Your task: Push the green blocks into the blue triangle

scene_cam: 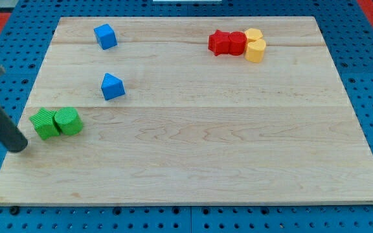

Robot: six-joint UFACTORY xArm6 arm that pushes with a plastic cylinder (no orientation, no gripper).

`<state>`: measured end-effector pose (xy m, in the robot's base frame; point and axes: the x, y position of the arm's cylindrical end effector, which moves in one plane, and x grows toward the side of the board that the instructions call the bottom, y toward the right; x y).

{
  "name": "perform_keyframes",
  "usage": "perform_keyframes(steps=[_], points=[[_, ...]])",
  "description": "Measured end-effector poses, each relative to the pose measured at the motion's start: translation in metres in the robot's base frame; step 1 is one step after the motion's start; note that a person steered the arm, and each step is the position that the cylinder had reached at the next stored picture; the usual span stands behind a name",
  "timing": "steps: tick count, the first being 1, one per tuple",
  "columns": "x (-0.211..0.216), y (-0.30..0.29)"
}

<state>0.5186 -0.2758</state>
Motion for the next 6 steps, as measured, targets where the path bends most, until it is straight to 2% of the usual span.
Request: perform_keyframes(steps=[1, 3, 6], points=[[-0.029, 0.027], [-0.042, 0.106], [-0.075, 0.124]])
